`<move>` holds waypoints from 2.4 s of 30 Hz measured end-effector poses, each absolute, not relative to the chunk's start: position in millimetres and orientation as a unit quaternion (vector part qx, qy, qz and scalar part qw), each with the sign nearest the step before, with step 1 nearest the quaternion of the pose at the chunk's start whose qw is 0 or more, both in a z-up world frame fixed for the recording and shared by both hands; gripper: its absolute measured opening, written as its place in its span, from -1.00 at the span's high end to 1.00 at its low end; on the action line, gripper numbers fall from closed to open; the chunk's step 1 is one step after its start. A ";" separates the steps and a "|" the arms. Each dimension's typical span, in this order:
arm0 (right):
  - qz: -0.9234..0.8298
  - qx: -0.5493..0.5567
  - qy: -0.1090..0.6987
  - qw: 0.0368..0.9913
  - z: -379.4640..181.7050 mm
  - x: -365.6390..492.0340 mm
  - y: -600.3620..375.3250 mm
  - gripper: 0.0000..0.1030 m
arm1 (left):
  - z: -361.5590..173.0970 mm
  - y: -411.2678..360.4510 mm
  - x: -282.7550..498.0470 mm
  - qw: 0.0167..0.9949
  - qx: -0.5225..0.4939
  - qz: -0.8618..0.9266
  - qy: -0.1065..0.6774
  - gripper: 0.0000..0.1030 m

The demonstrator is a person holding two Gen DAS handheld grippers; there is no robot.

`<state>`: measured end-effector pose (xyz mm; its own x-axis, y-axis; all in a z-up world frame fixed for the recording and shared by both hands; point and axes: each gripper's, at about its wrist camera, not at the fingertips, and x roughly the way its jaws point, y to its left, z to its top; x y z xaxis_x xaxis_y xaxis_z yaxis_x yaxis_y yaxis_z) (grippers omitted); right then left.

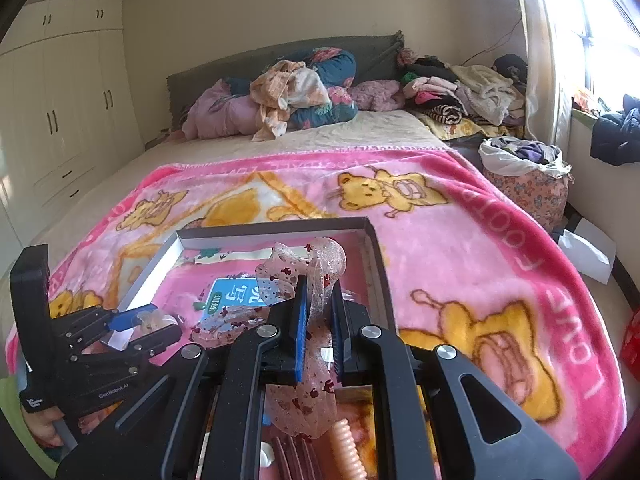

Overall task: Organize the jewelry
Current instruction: 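Carry both items into the box, releasing the bow then the bagged clip, then withdraw both tools from the box back over the accessories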

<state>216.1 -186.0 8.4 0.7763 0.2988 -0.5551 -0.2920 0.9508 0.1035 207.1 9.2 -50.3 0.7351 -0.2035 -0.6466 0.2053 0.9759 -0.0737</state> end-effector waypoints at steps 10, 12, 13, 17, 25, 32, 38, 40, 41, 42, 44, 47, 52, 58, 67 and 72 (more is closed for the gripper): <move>0.171 -0.001 0.319 0.932 -13.9 234.8 -175.4 0.80 | -61.4 9.2 217.6 0.928 0.005 -0.098 0.358 0.26; 0.173 -0.003 0.324 0.930 -18.5 238.5 -172.8 0.80 | -62.9 10.4 219.9 0.928 0.004 -0.095 0.360 0.26; 0.174 -0.004 0.328 0.929 -21.9 240.5 -171.6 0.80 | -63.4 10.9 220.3 0.928 0.003 -0.094 0.360 0.26; 0.176 -0.005 0.338 0.924 -32.1 246.3 -168.2 0.80 | -65.5 14.7 223.6 0.928 0.002 -0.086 0.363 0.26; 0.174 -0.007 0.357 0.918 -47.8 254.0 -164.5 0.69 | -65.5 14.7 226.0 0.928 0.003 -0.081 0.363 0.26; 0.168 -0.005 0.347 0.923 -44.8 250.4 -169.3 0.17 | -65.1 15.4 227.3 0.928 0.004 -0.081 0.364 0.26; 0.156 0.011 0.326 0.932 -34.7 239.8 -182.9 -0.24 | -65.0 15.1 227.1 0.928 0.004 -0.081 0.364 0.26; 0.153 0.014 0.320 0.935 -29.2 235.2 -186.3 -0.32 | -65.0 15.3 227.6 0.928 0.004 -0.080 0.363 0.26; 0.152 0.014 0.317 0.936 -27.0 232.9 -187.3 -0.40 | -64.7 15.3 227.2 0.928 0.003 -0.081 0.363 0.26; 0.150 0.014 0.313 0.938 -24.9 229.9 -188.9 -0.51 | -64.6 15.3 227.2 0.928 0.003 -0.081 0.362 0.26; 0.149 0.017 0.303 0.941 -19.4 222.9 -192.0 -0.53 | -62.4 16.5 226.4 0.931 0.004 -0.079 0.356 0.18; 0.145 0.022 0.295 0.944 -12.5 213.4 -195.1 -0.62 | -57.4 17.8 224.2 0.934 0.001 -0.075 0.350 -0.01; 0.141 0.028 0.281 0.949 -1.4 196.0 -200.2 -0.73 | -47.5 20.1 215.0 0.940 -0.002 -0.072 0.332 -0.23; 0.135 0.025 0.276 0.951 5.3 178.7 -204.0 -0.74 | -35.9 20.4 200.7 0.946 -0.007 -0.075 0.315 -0.41; 0.134 0.022 0.266 0.954 13.2 158.3 -205.1 -0.81 | -19.6 19.4 176.1 0.954 -0.010 -0.079 0.290 -0.43; 0.138 0.027 0.258 0.956 19.7 146.8 -204.1 -0.83 | -15.6 22.5 163.9 0.955 -0.014 -0.079 0.285 -0.44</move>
<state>146.8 -204.1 19.7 0.8281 0.2780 -0.4867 -0.2506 0.9603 0.1222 163.9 22.5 -15.6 0.8248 -0.1592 -0.5426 0.1429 0.9871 -0.0724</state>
